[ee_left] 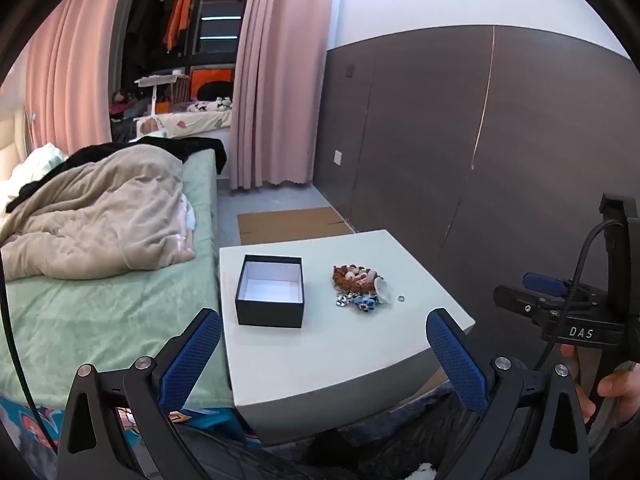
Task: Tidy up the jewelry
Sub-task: 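Move both tools toward the jewelry pile on the white table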
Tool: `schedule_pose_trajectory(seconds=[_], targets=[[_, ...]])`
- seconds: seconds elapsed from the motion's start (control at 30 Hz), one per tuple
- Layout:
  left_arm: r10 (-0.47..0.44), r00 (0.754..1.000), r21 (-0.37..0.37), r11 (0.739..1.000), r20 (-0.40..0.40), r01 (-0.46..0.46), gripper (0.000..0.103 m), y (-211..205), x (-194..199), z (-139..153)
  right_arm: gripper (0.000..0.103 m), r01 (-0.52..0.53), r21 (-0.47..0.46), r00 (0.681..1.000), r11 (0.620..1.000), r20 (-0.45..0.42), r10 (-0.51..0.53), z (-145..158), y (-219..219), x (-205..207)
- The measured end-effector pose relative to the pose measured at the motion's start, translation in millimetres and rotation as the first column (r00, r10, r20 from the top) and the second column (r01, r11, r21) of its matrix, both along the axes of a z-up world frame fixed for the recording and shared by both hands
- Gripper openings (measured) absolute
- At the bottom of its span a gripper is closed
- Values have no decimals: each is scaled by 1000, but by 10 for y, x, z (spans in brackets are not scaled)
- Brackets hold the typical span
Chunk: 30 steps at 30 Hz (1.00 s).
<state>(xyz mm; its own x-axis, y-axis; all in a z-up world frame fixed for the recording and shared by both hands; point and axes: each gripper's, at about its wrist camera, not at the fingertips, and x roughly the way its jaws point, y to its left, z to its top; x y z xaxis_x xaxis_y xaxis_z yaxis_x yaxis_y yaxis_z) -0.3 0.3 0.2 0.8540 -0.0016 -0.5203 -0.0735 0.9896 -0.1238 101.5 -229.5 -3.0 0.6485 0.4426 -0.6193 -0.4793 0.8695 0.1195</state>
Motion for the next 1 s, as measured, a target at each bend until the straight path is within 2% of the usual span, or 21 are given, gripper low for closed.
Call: schedule_pose_trajectory(seconds=[0.47,0.9,1.0], targets=[[-17,1000,-1,1000,5,17,102,11,-27,84,93,0,-6,1000,1000,1,0,34,20,-17],[-12,1000,6,1000,-19,12,102,-80,-29,-7,93,7,-12,1000,1000,-4,-7,27,40,-38],[-8,1000,-11,1000,-26,7,102,-58,-38,-16,93,5,-15,1000,1000,-5,-5,23,52,-41]])
